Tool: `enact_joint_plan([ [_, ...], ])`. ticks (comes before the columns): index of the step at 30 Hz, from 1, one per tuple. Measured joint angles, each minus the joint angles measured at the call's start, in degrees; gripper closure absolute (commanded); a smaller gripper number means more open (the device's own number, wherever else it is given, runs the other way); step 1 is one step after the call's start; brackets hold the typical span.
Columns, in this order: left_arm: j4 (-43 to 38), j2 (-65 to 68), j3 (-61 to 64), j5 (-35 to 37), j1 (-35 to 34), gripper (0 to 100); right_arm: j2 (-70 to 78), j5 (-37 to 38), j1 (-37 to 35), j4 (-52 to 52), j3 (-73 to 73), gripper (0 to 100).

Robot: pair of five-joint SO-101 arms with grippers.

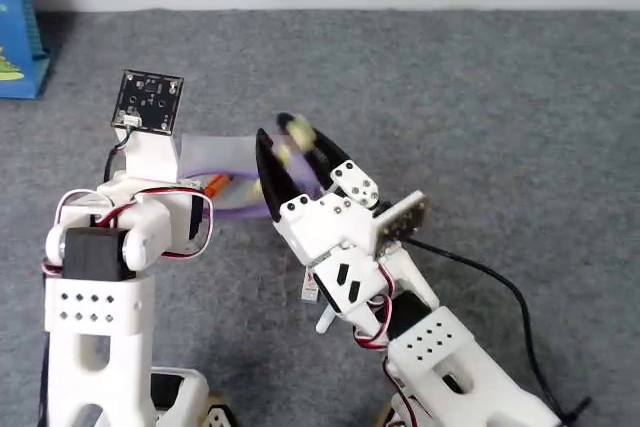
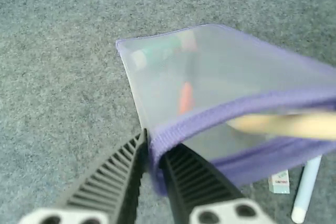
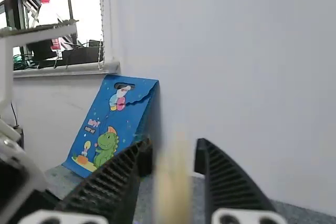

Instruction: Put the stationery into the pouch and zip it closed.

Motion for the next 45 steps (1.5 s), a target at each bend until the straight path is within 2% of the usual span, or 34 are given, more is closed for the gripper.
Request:
enact_joint_plan([
  [5, 1.4, 0.0, -1.6, 0.0, 0.2, 99, -10.0, 1.8, -2.6, 11.0, 0.1, 81.1],
  [12, 2.6, 0.0, -5.2, 2.5, 0.2, 99, -28.1, 1.9, -2.1, 29.8, 0.1, 81.1],
  [17, 2.8, 0.0, -7.6, 3.2, 0.2, 99, -37.1, -1.0, 4.8, 47.8, 0.1, 81.2],
  [22, 3.6, 0.0, -8.1, 3.3, 0.0, 99, -38.1, -5.5, 11.5, 64.2, 0.1, 81.2],
  [27, 3.6, 0.0, -8.1, 3.3, 0.0, 99, -33.1, -9.8, 13.7, 72.4, 0.1, 81.2],
  [36, 3.6, 0.0, -8.1, 3.3, 0.0, 99, -11.9, -13.4, 20.0, 72.9, -0.2, 81.2],
  [45, 3.6, 0.0, -8.1, 3.3, 0.0, 99, 13.0, -17.5, 22.0, 72.9, -12.1, 81.2],
])
